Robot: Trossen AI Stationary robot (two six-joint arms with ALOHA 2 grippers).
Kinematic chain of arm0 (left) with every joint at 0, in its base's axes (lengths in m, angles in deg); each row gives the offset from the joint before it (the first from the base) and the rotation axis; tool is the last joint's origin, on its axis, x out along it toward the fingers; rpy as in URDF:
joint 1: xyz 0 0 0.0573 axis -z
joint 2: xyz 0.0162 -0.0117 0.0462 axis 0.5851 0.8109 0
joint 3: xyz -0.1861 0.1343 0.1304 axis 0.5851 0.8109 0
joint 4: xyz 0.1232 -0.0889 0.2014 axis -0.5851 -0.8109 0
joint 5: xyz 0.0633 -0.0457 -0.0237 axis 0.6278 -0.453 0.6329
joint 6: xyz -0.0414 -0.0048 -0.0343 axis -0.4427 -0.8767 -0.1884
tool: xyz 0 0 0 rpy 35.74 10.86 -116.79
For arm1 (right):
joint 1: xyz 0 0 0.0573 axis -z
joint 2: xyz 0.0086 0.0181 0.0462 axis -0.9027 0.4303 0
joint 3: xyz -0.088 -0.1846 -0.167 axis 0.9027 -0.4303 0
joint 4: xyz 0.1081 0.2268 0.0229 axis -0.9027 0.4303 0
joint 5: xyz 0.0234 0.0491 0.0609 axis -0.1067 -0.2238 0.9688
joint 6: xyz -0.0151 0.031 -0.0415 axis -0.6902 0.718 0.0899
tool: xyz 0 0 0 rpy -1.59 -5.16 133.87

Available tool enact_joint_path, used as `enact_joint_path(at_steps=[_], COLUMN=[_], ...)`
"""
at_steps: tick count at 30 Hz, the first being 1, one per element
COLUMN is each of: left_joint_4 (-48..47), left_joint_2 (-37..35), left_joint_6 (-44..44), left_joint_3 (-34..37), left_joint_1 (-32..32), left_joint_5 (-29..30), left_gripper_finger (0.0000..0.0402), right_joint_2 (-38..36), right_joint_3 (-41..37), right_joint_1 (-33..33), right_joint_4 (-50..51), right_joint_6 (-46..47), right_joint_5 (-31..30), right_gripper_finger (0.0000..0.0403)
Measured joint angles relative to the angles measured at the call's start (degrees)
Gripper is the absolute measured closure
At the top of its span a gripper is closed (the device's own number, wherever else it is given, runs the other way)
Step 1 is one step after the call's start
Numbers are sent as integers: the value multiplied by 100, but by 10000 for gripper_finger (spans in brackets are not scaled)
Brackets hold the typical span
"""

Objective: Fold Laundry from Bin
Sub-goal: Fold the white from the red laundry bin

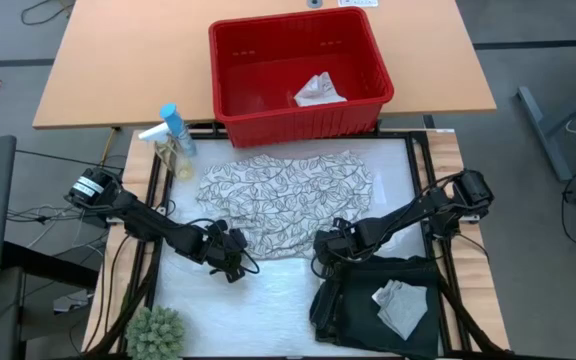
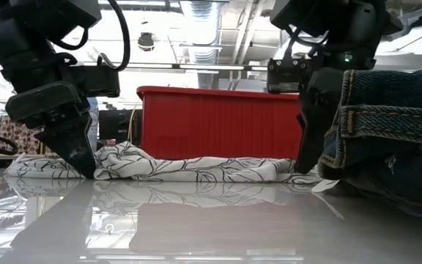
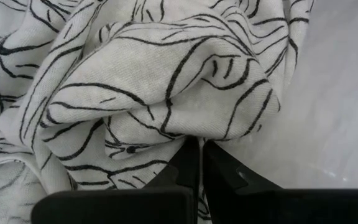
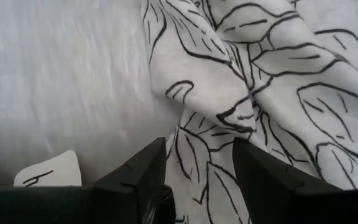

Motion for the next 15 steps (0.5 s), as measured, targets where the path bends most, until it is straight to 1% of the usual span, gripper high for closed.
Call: enact_joint_path(at_steps=[7,15], left_joint_4=[0,0], left_joint_2=[0,0], left_joint_6=[35,35], left_joint_3=[0,0], left_joint_1=[-2,0], left_joint_5=[7,31], left_gripper_finger=[401,401], right_joint_2=[-2,-9], right_joint_3=[-202,-345], right_joint_1=[-59,-81], right_joint_4=[-181,-343], right_joint_6=[381,457], right_joint_5=[-21,-25], right_gripper_finger=[193,193])
